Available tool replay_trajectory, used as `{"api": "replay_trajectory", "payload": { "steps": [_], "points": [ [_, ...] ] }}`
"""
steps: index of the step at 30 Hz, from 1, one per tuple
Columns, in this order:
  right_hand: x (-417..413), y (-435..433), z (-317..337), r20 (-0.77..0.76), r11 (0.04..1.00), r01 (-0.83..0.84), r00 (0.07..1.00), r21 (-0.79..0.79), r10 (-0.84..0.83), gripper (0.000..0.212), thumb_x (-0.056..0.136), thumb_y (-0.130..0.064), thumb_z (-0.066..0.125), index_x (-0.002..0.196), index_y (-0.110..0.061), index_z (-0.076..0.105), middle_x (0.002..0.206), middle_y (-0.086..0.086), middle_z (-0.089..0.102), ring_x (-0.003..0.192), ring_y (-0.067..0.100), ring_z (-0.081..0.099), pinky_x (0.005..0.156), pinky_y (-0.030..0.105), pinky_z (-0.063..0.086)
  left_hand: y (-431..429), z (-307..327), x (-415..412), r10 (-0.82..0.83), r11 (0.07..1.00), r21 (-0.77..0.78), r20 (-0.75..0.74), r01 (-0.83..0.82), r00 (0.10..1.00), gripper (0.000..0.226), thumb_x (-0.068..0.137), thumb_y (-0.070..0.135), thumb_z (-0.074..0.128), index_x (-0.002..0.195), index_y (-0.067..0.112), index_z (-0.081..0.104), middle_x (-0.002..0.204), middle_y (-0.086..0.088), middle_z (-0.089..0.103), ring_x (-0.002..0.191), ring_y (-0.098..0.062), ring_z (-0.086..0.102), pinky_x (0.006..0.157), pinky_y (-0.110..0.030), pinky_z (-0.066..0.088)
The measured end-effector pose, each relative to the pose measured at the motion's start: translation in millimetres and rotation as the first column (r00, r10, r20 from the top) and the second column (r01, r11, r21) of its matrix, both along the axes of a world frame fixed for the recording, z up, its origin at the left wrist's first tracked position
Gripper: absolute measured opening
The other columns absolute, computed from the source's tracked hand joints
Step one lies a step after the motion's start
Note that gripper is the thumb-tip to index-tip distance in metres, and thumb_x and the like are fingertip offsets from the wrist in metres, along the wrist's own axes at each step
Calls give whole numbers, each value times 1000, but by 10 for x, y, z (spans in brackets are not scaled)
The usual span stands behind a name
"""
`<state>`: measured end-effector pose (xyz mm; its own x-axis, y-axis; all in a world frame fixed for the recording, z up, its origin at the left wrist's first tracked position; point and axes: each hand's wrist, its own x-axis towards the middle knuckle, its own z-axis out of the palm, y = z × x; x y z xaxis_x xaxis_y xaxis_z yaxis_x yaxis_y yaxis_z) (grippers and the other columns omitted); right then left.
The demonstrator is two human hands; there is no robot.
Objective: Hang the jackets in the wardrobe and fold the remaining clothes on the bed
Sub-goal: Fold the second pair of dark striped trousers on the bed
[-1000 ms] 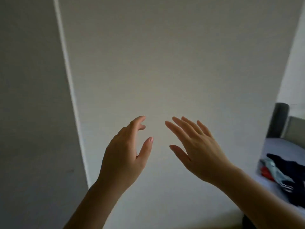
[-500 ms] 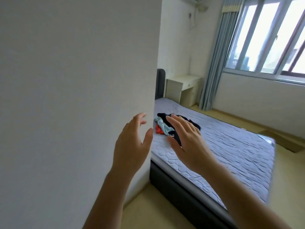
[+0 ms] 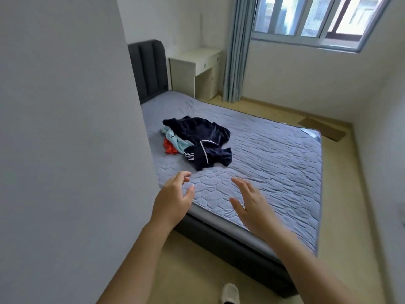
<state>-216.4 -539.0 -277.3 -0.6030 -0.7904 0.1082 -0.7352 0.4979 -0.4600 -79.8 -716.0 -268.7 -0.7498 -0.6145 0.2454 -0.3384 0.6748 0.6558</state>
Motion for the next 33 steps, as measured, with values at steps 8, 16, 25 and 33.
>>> {"api": "replay_trajectory", "payload": {
  "steps": [8, 16, 25, 33],
  "points": [
    [-1688, -927, -848, 207, 985, -6, 978, 174, -31, 54, 98, -34, 45, 148, -24, 25, 150, -4, 30, 135, 17, 33, 107, 32, 33, -1000, -968, -1651, -71, 984, 177, 354, 8, 933, 28, 93, 25, 54, 119, 19, 55, 118, 2, 59, 103, -14, 55, 85, -27, 45],
    [-3279, -2220, -1660, 302, 910, -130, 953, 394, 6, 52, 99, -30, 40, 148, -22, 23, 151, 1, 29, 132, 26, 36, 101, 39, 39, -2029, -1964, -3122, -228, 967, 251, 774, 44, 591, 37, 95, 31, 47, 129, 18, 44, 135, -3, 47, 118, -24, 50, 96, -35, 43],
    [-4581, -3259, -3608, 317, 838, -15, 929, 545, -190, 56, 97, -28, 43, 148, -22, 19, 149, 3, 31, 131, 27, 35, 102, 40, 39, -3265, -3851, -4587, -203, 959, 105, 903, 263, 379, 42, 92, 31, 49, 129, 18, 36, 132, -4, 42, 123, -24, 43, 90, -36, 42],
    [-4920, -3685, -5067, 321, 801, 19, 910, 599, -262, 70, 93, -24, 51, 150, -28, 11, 155, 2, 14, 139, 27, 22, 103, 42, 39, -3989, -5120, -5193, -37, 875, -279, 775, 395, 630, 87, 85, 38, 60, 150, 27, 3, 157, -7, 1, 142, -28, 13, 105, -38, 34]
  ]
}}
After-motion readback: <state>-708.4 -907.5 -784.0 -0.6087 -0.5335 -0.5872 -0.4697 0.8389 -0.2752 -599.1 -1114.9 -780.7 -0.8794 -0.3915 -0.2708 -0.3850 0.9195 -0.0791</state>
